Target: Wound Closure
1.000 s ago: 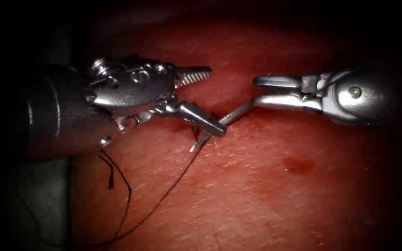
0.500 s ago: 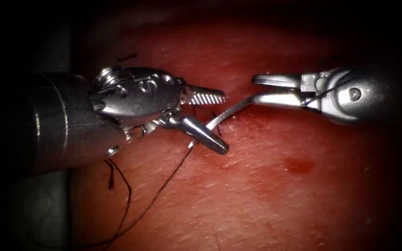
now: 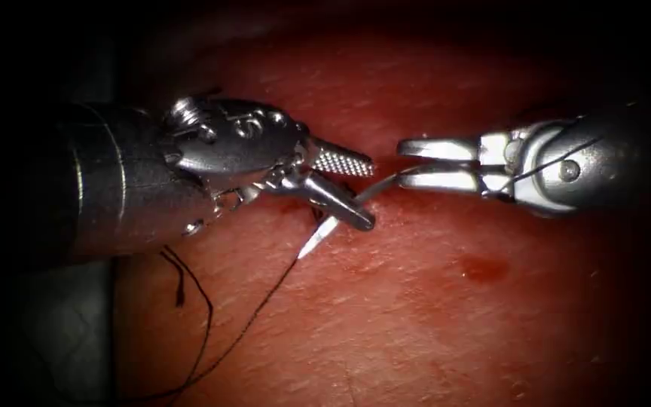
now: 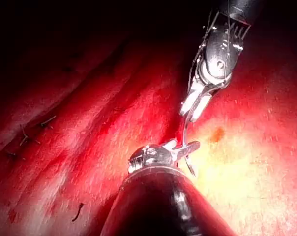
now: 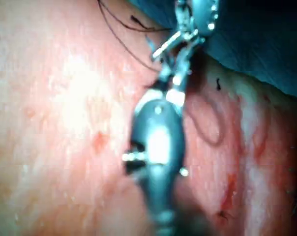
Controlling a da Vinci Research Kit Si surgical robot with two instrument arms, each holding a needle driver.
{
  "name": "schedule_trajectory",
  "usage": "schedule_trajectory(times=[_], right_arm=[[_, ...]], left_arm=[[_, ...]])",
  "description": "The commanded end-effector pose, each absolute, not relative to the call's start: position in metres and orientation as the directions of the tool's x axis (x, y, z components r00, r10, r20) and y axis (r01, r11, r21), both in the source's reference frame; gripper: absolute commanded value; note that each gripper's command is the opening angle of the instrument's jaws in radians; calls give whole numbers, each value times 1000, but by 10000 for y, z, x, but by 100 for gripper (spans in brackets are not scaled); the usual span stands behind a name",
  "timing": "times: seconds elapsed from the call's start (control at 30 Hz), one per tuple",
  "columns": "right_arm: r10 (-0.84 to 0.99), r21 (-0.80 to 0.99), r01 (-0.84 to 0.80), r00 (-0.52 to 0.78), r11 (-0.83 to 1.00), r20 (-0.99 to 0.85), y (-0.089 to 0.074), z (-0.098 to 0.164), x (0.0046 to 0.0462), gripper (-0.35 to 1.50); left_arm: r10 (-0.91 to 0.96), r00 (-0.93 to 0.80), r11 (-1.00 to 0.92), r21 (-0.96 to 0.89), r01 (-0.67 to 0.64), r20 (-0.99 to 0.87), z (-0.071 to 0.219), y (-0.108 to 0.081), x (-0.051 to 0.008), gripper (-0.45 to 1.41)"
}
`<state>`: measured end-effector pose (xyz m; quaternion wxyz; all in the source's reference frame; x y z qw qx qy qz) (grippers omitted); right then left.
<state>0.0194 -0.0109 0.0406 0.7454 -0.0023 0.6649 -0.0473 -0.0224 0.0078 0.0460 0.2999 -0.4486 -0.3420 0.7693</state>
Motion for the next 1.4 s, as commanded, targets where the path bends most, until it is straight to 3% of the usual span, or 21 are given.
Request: schedule_trajectory(times=[0.03,0.07,0.27,0.33,0.73,0.77,0.9,0.93,1.23,1.4], right_arm=[[-72,-65,69,110,996,-991,-116,412,200,-35],[-73,-65,69,110,995,-991,-116,411,201,-35],[-72,-65,71,105,995,-992,-117,409,201,-35],[-72,-65,71,105,995,-992,-117,409,202,-35],[-73,-65,72,104,995,-992,-117,409,204,-35],[-73,-65,71,104,995,-992,-117,409,205,-30],[67,71,17,162,997,-985,-116,410,210,91],[97,98,-5,181,995,-979,-115,410,212,108],[279,252,-181,147,951,-949,-115,410,211,115],[302,266,-251,114,931,-947,-114,410,212,106]], left_arm=[[767,-417,-587,-796,-151,-487,465,78,-230,-15],[767,-417,-587,-795,-151,-487,464,78,-231,-25],[761,-435,-587,-796,-148,-480,465,78,-231,-25],[760,-441,-587,-796,-148,-478,464,77,-232,-45],[748,-465,-579,-808,-110,-472,467,76,-235,-45],[754,-464,-570,-814,-111,-465,467,77,-236,-45],[786,-424,-540,-834,-113,-451,466,82,-237,-45],[789,-414,-540,-835,-111,-455,466,83,-238,-45],[821,-240,-557,-820,-135,-518,462,81,-231,-45],[827,-159,-559,-817,-141,-539,459,78,-226,-45]])
